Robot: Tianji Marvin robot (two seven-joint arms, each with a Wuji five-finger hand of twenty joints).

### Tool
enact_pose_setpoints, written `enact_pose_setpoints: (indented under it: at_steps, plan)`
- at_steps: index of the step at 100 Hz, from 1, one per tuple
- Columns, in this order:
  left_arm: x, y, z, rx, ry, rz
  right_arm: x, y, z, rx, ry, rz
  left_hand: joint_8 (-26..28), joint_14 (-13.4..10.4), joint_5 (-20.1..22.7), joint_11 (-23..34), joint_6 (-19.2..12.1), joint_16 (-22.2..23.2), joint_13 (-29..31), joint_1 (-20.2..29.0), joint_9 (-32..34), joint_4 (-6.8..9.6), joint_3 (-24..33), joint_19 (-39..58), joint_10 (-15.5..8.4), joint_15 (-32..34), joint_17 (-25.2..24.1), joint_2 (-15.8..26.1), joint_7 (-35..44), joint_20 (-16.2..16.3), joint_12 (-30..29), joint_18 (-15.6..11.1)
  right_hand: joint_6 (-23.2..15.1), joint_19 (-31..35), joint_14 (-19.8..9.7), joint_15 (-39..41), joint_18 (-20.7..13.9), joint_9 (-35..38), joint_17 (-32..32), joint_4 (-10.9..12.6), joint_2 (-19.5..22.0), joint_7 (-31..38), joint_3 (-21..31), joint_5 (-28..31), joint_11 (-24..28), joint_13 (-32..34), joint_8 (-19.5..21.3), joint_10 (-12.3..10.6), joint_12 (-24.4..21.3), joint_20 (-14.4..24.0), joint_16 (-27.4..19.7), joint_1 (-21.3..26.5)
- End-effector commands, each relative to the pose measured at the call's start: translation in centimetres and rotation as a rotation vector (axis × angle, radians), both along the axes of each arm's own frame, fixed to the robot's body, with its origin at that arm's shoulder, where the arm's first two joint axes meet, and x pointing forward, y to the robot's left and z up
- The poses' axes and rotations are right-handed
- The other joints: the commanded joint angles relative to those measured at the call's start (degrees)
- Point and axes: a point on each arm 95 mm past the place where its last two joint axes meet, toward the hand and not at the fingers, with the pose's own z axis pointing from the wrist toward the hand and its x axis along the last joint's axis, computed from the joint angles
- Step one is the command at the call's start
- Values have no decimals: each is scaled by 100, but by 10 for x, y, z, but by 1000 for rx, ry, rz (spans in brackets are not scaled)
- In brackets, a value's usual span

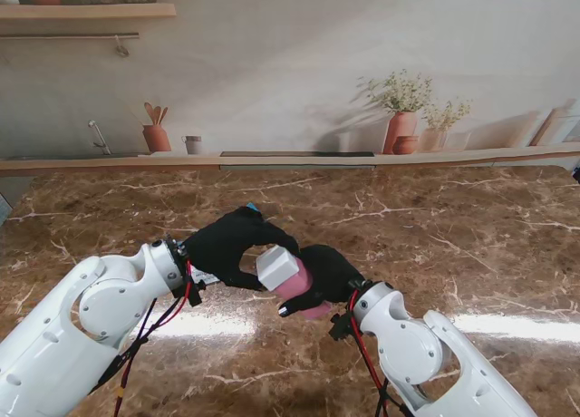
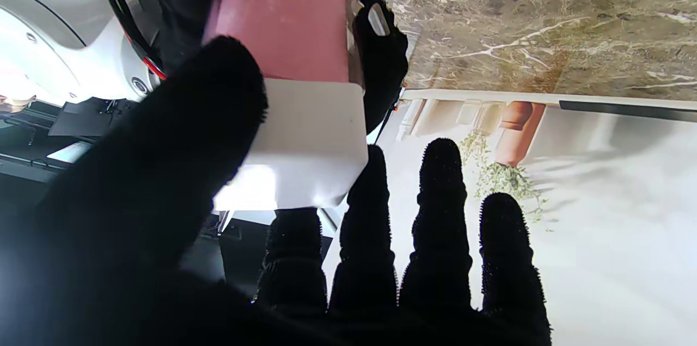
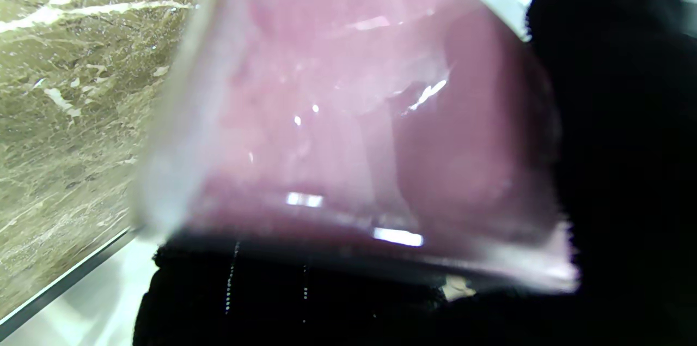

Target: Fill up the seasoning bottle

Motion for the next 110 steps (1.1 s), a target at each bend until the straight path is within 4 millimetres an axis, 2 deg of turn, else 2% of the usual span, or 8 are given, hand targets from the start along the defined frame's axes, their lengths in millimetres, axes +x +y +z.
enact_pose_setpoints:
  at_steps: [1, 29, 39, 63, 69, 74, 81, 110]
  plan:
    - [-3, -5, 1, -30, -6, -1, -3, 4, 0, 2, 9, 9, 620, 153, 1164, 124, -99, 173, 370, 30, 386, -329, -482, 304, -81, 255, 89, 618, 1503, 167, 161, 64, -1562, 226, -575, 852, -173, 179, 47, 359, 2019, 1528, 2758, 1371, 314, 505, 771, -787, 17, 181, 318, 2216]
    - [-2, -6, -1, -67, -12, 50, -2, 4, 0, -8, -13, 0, -362, 585, 3153, 558, 407, 326, 1801, -468, 2373, 192, -2045, 1546, 285, 1142, 990, 2484, 2276, 287, 141, 316, -1562, 220, -575, 854, -175, 204, 45, 367, 2012, 1524, 2761, 1363, 319, 512, 774, -789, 22, 193, 329, 2225]
    - [-2, -5, -2, -43, -22, 90, -2, 5, 0, -14, -22, -3, -375, 746, 3498, 372, 754, -16, 2351, -553, 2848, 538, -4769, 1977, 726, 1329, 1525, 3994, 1627, 156, -216, 532, -1563, 222, -576, 856, -174, 216, 39, 370, 2008, 1525, 2765, 1364, 318, 521, 776, -794, 18, 199, 330, 2226]
    - [0, 12, 3, -39, 25, 134, -2, 2, -1, -12, -15, -12, -1915, 804, 223, -278, 907, -569, 1523, -1114, 1553, 772, -4659, 1425, 694, 548, 1157, 4046, -2062, -473, -786, 586, -1561, 230, -572, 855, -179, 226, 28, 379, 2011, 1535, 2770, 1363, 314, 526, 782, -784, 15, 222, 330, 2231]
    - [-1, 15, 4, -54, 46, 125, -3, 1, -1, -11, -15, -15, -2012, 840, -283, -438, 796, -607, 1216, -182, 1093, 990, -4125, 1174, 605, 316, 887, 3780, -2406, -491, -865, 734, -1561, 230, -572, 855, -180, 225, 28, 380, 2014, 1535, 2768, 1363, 313, 527, 782, -786, 15, 226, 330, 2230]
    - [-2, 17, 4, -58, 58, 113, -3, 1, 0, -10, -15, -18, -1913, 846, -690, -585, 607, -657, 875, -992, 604, 1549, 36, 889, 493, 74, 608, 2896, -2528, -384, -871, 926, -1561, 231, -573, 855, -182, 224, 30, 380, 2015, 1535, 2766, 1363, 312, 527, 782, -788, 16, 229, 331, 2230]
    - [-4, 18, 4, -46, 69, 93, -3, 1, 1, -11, -16, -22, -1489, 768, -1289, -790, 34, -772, 615, -440, -48, 597, 2340, 618, 299, -176, 395, 1818, -2509, -263, -902, 1046, -1561, 239, -568, 865, -182, 239, 38, 383, 2005, 1538, 2772, 1368, 318, 537, 783, -786, 18, 238, 336, 2237]
    - [-12, 15, -2, 53, 58, 0, -2, 1, 1, -5, -16, -28, -619, 524, -1700, -782, -468, -972, 30, 1499, -1648, 327, 1800, 52, 226, -547, -5, 1464, -2713, -46, -896, 866, -1557, 268, -572, 887, -184, 269, 81, 373, 1987, 1564, 2818, 1393, 321, 579, 788, -786, 21, 262, 333, 2254]
